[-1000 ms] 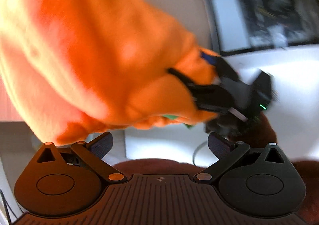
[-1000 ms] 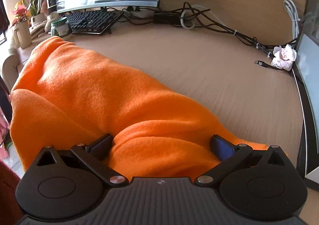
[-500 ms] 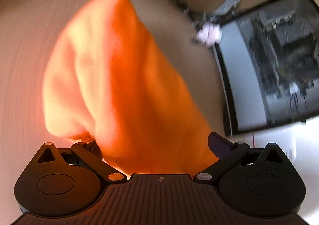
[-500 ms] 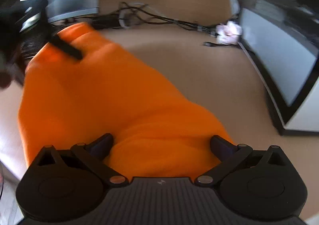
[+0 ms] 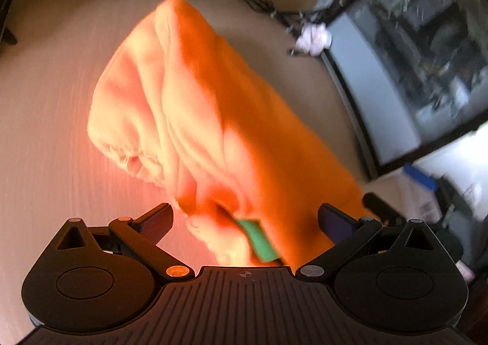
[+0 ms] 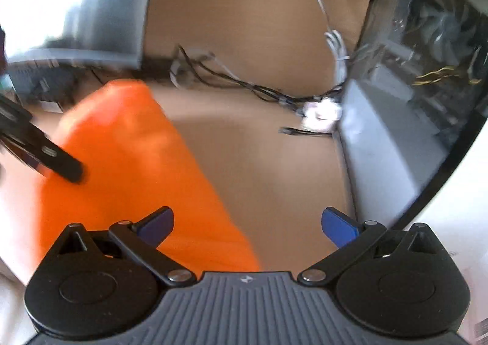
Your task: Fold clothes
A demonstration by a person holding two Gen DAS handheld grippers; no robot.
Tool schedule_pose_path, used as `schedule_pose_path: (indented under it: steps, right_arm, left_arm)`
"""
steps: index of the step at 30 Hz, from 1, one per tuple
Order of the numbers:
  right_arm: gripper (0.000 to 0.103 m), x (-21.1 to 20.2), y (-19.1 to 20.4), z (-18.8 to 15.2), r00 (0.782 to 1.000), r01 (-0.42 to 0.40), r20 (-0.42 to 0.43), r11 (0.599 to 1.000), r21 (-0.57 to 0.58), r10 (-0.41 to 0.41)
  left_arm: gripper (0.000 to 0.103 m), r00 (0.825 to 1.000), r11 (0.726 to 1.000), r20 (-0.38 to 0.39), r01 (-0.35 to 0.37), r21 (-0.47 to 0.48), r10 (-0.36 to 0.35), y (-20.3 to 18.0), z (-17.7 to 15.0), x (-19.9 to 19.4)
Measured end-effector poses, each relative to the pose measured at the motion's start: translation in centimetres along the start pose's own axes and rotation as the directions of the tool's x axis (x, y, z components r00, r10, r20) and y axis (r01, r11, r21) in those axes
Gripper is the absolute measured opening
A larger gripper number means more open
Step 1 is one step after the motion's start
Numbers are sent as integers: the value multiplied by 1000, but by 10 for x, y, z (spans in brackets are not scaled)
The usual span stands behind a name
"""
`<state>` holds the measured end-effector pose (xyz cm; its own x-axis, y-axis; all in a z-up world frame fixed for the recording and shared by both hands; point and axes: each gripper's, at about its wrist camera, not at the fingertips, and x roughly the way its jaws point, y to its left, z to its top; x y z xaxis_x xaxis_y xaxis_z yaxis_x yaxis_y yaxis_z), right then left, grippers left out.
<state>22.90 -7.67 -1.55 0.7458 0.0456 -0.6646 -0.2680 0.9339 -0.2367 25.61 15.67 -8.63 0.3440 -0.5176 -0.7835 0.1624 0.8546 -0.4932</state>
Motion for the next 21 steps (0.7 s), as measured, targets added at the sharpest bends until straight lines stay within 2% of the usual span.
schedule_pose_path:
  steps: [2, 3, 7, 10, 13, 16, 18, 21]
  right_arm:
    - [103, 7, 4, -14, 999, 24, -42, 999, -43, -25]
    - [103, 9, 6, -21, 998, 27, -52, 998, -58, -30]
    - [103, 8, 19, -38, 996, 74, -46, 992, -98, -78]
    - [103, 8, 28, -34, 995, 74, -62, 993, -88, -79]
    - [103, 10, 37, -27, 995, 63, -70, 994, -92, -70]
    - [103, 8, 44, -20, 998, 13, -53, 991, -136, -20]
    - [103, 1, 38, -15, 999, -26, -41, 990, -141, 21]
    - [103, -18, 19, -3, 992, -123, 26, 990, -66, 125]
  left_arm:
    - [90, 998, 997, -14, -54, 45, 55, -1, 4, 10]
    - [87, 998, 997, -17, -65, 51, 66, 2, 9, 14]
    - [86, 994, 992, -15, -106, 71, 108, 12, 40, 32]
    - [84, 990, 978, 55, -138, 156, 131, 2, 71, 45]
    - [84, 989, 979, 94, -131, 159, 117, -8, 94, 52]
    - [89, 988, 989, 110, -115, 96, 104, -4, 96, 41]
    - [94, 989, 993, 114, -99, 68, 91, 2, 83, 24]
    - [95, 992, 998, 118, -56, 18, 53, 9, 47, -4]
